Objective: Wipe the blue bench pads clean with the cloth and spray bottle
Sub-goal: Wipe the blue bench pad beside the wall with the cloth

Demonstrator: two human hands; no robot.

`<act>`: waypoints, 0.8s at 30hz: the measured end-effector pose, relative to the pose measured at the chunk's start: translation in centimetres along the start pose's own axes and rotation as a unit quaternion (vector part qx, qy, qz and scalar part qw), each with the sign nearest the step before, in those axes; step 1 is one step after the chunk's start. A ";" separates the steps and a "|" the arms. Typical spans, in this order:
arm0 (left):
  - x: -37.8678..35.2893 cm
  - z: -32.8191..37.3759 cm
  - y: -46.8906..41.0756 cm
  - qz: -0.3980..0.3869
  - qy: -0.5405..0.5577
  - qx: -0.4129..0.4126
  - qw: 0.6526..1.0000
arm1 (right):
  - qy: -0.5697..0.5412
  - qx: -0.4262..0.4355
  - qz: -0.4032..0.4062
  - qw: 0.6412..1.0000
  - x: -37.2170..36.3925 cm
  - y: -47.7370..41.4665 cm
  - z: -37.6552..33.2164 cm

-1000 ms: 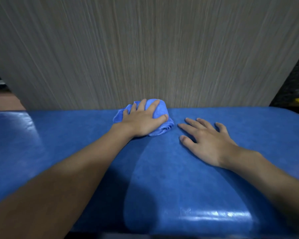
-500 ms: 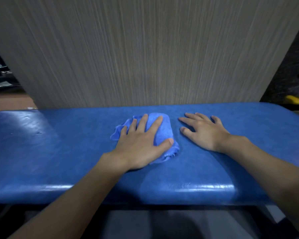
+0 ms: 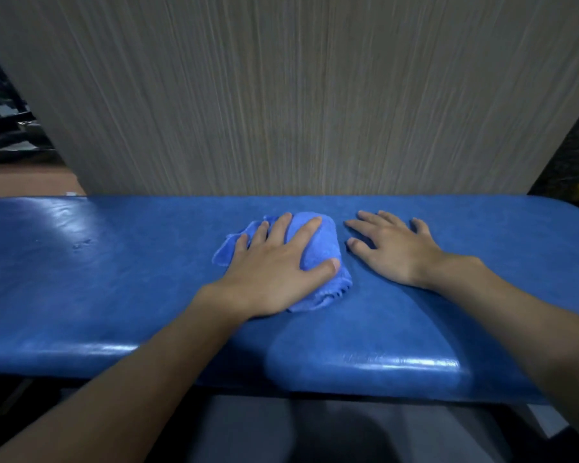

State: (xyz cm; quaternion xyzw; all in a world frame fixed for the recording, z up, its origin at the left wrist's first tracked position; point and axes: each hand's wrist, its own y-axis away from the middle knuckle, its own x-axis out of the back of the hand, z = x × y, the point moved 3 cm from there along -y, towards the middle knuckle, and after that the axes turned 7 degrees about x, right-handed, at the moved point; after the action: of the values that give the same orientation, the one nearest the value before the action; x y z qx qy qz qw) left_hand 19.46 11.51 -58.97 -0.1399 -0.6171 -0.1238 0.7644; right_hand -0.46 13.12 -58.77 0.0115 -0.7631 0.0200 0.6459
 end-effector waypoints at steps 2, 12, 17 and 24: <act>-0.2 -0.6 -3.4 -0.007 0.001 0.015 1.000 | 0.006 0.004 0.007 1.000 -0.2 0.0 0.0; -0.3 -1.7 -12.1 -0.001 0.010 0.051 0.999 | 0.006 0.004 0.012 1.000 -0.1 0.2 0.1; 0.0 -1.2 -7.3 -0.011 0.012 0.031 0.999 | 0.001 0.000 0.010 1.000 -0.1 0.3 0.0; 0.6 -0.8 3.7 -0.010 -0.005 -0.014 1.000 | 0.002 -0.007 0.005 1.000 0.3 0.8 -0.5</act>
State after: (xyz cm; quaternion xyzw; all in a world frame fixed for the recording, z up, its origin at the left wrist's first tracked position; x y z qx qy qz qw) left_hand 21.68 14.64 -58.82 -0.1451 -0.6204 -0.1391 0.7581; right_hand -0.06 13.91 -58.42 0.0033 -0.7619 0.0183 0.6474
